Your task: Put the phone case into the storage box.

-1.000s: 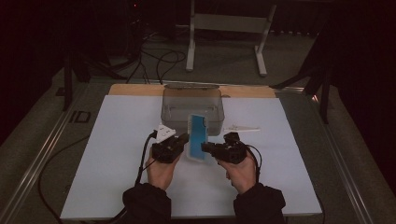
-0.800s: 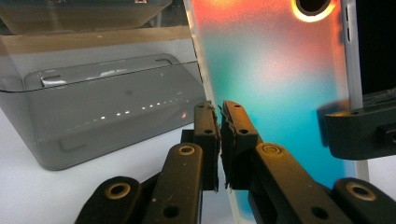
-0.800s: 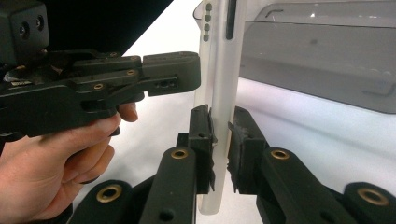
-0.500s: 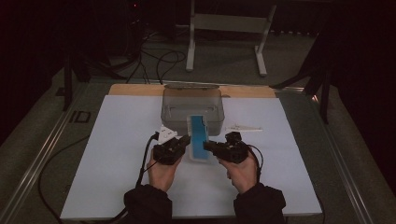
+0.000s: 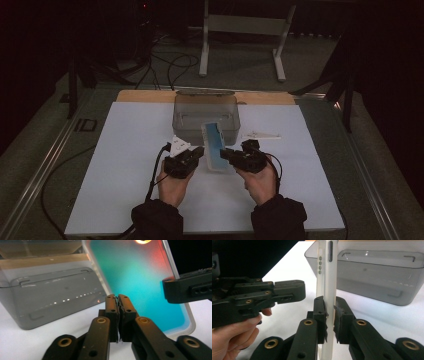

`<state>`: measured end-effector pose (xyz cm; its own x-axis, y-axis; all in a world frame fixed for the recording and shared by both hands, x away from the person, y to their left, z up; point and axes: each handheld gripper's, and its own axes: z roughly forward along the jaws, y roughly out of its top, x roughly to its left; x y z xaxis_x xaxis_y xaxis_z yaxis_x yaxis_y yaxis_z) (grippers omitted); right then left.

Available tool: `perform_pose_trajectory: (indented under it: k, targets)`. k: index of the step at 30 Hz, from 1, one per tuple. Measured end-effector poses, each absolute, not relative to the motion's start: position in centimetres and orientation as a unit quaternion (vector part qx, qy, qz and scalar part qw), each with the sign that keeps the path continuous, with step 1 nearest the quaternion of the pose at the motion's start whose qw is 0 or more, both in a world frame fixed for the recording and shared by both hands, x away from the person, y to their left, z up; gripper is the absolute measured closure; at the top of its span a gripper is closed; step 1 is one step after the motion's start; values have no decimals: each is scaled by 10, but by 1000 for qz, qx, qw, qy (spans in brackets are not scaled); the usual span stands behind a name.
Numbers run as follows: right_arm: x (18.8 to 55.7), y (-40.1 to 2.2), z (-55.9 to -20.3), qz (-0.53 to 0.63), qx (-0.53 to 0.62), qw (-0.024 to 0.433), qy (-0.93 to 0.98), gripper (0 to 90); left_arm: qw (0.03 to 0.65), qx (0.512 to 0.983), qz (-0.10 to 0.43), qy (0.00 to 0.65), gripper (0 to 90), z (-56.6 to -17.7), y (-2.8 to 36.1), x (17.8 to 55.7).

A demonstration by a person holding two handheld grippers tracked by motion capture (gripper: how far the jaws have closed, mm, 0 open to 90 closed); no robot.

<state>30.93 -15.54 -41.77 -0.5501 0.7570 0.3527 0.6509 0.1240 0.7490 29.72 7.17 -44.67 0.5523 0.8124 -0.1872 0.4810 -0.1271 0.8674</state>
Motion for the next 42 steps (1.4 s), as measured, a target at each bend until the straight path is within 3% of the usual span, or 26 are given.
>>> perform_pose_trajectory:
  k: [14, 21, 33, 42]
  targets:
    - [313, -159, -412, 461, 473, 67, 748, 814, 487, 734, 188, 434, 539, -445, 86, 293]
    - [315, -159, -410, 457, 476, 69, 749, 814, 483, 730, 199, 441, 446, -446, 95, 293]
    - [319, -160, -404, 455, 472, 74, 751, 813, 484, 723, 243, 429, 156, -443, 106, 289]
    - [321, -161, -400, 456, 471, 77, 751, 812, 480, 727, 263, 415, 12, -442, 121, 286]
